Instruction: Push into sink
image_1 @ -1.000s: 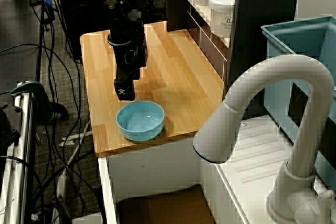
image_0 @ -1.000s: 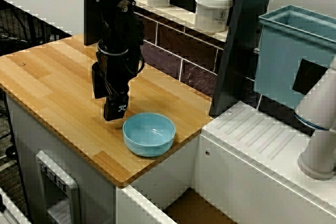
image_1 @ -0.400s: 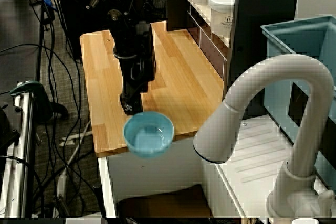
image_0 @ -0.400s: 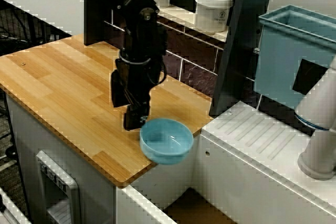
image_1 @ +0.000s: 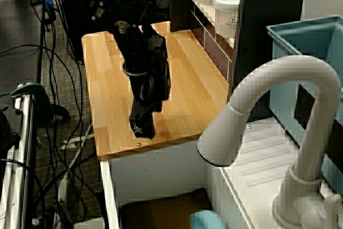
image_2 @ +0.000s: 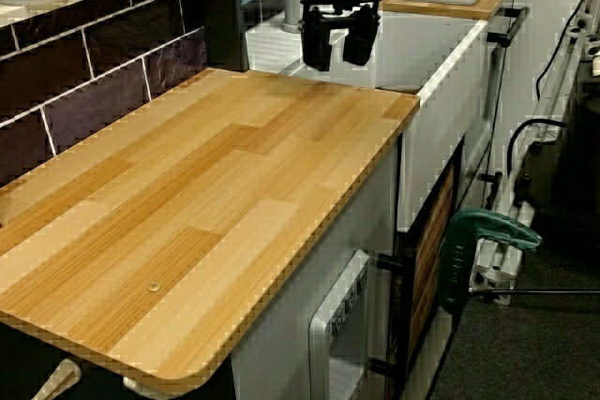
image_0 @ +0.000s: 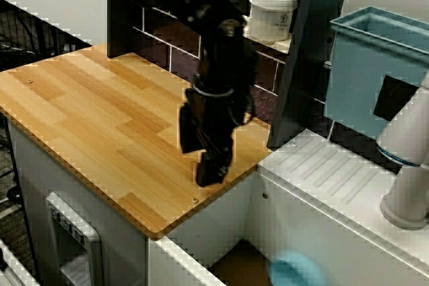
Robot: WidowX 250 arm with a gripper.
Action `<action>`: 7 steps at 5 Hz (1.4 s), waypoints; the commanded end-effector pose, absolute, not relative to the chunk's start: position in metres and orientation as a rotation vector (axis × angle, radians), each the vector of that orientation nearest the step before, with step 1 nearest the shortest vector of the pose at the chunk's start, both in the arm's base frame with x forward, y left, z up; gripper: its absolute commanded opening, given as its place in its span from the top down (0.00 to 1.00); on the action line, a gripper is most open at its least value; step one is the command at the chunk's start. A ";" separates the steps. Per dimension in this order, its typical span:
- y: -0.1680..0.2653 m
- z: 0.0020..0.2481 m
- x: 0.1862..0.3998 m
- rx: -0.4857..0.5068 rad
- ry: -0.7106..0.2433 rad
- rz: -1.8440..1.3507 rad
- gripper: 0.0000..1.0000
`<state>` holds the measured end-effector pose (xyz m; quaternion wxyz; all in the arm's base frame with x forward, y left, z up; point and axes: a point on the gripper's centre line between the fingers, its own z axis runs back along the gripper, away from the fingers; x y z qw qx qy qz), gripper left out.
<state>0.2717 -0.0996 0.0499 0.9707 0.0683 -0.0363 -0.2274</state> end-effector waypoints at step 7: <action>-0.116 0.069 0.250 0.138 -0.131 -0.506 0.00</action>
